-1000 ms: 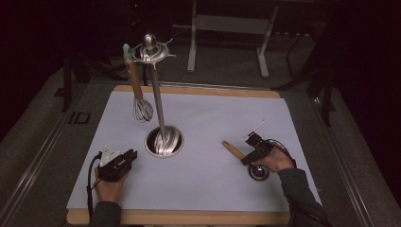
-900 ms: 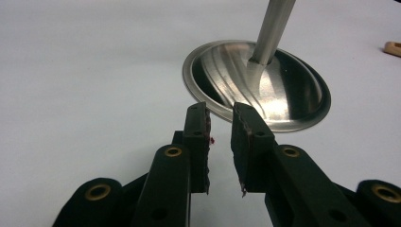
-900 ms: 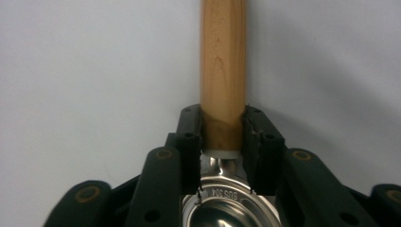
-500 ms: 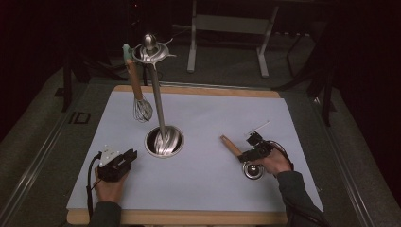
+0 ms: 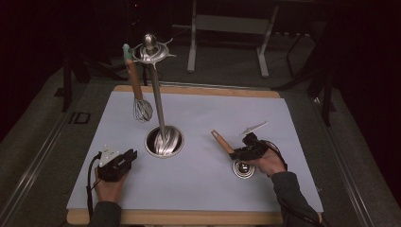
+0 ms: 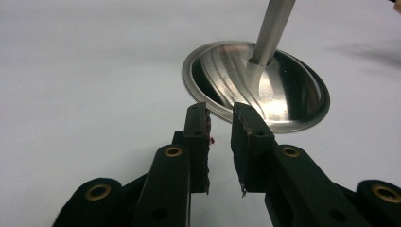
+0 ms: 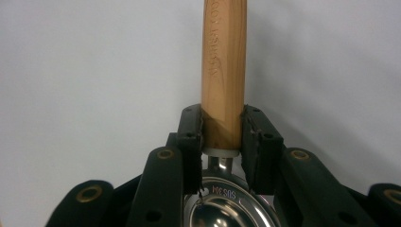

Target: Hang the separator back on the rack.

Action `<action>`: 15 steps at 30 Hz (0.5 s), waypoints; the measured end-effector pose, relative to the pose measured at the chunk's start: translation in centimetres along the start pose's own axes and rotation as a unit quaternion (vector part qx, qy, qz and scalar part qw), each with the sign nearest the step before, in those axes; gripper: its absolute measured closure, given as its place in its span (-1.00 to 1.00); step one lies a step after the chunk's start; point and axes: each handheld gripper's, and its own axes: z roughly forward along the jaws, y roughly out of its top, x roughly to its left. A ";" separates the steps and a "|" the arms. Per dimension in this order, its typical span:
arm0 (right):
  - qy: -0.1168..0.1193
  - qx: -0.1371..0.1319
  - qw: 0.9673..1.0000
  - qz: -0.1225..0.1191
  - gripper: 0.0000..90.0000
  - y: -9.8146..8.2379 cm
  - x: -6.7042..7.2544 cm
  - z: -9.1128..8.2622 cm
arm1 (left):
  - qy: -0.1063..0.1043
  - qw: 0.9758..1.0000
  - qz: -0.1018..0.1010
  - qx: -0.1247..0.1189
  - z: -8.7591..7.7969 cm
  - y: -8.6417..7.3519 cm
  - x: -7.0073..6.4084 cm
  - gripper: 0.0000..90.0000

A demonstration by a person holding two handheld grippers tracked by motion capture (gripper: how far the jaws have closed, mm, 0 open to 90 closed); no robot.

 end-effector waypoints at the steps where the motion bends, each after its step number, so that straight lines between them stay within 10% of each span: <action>1: 0.002 -0.006 1.000 -0.007 0.58 0.1 0.1 0.0 | 0.000 1.000 0.000 0.000 0.0 0.0 0.0 0.70; 10: 0.017 -0.056 0.997 -0.059 0.58 1.2 1.5 -0.7 | 0.001 1.000 0.000 0.000 0.0 0.0 0.0 0.70; 15: 0.026 -0.103 0.990 -0.098 0.58 2.3 2.7 -1.5 | 0.001 1.000 0.001 0.000 0.0 0.0 0.0 0.70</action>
